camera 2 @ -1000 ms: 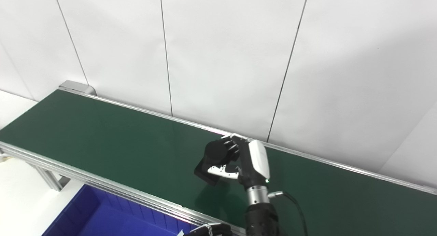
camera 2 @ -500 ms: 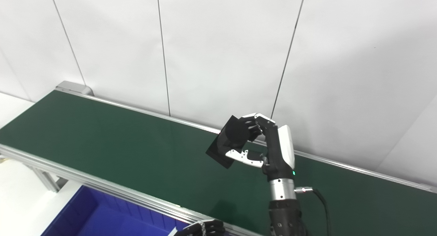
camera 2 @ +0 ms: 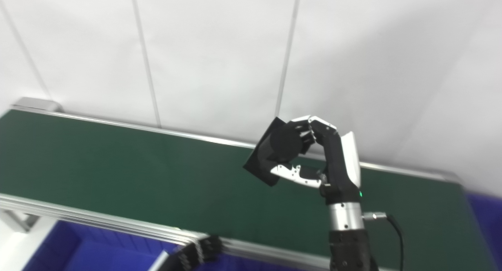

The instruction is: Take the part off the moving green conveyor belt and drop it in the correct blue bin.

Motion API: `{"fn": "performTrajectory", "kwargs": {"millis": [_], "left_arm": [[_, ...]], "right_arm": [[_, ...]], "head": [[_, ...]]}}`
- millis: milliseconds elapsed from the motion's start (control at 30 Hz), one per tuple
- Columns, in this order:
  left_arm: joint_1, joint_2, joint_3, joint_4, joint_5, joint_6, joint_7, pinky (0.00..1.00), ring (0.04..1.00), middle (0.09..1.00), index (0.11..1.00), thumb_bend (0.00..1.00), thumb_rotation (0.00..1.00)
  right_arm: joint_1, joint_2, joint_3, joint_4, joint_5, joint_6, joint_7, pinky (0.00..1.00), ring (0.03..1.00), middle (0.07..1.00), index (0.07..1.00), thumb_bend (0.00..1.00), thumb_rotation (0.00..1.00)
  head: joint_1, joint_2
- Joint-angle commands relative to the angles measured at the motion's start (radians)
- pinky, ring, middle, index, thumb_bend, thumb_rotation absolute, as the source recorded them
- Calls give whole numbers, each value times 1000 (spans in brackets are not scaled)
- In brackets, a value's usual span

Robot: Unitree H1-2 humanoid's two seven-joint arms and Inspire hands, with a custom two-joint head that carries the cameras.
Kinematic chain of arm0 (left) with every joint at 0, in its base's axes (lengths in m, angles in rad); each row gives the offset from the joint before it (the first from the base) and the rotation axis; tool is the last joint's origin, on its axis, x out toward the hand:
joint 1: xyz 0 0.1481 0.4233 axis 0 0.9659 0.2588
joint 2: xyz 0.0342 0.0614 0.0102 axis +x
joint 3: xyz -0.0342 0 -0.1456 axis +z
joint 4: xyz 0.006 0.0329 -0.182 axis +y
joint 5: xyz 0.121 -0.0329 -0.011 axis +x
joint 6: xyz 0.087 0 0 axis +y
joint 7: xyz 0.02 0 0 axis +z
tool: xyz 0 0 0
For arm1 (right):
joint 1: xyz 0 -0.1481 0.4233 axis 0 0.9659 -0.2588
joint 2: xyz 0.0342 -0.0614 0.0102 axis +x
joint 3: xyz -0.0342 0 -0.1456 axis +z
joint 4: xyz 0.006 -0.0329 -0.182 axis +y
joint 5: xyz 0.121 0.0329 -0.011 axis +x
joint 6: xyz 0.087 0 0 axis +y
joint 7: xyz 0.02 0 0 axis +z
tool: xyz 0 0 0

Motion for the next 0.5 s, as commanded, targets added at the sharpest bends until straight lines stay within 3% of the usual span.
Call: {"fn": "performTrajectory", "kwargs": {"millis": [0,267,467], "left_arm": [[-4,14,9,-31,-18,-44,-26,758,783,793,793,893,406],[-17,45,50,-25,-83,-44,-82,745,772,782,780,907,394],[-20,69,64,-42,-124,-28,-101,736,769,784,782,921,402]], "right_arm": [[-5,2,-16,-72,11,9,3,299,366,441,512,529,0],[131,-6,-69,-201,-13,50,-1,278,347,438,510,530,0],[242,-14,-115,-257,2,48,-8,333,395,455,503,530,0]], "head": [[0,-1],[-127,53],[-185,89]]}}
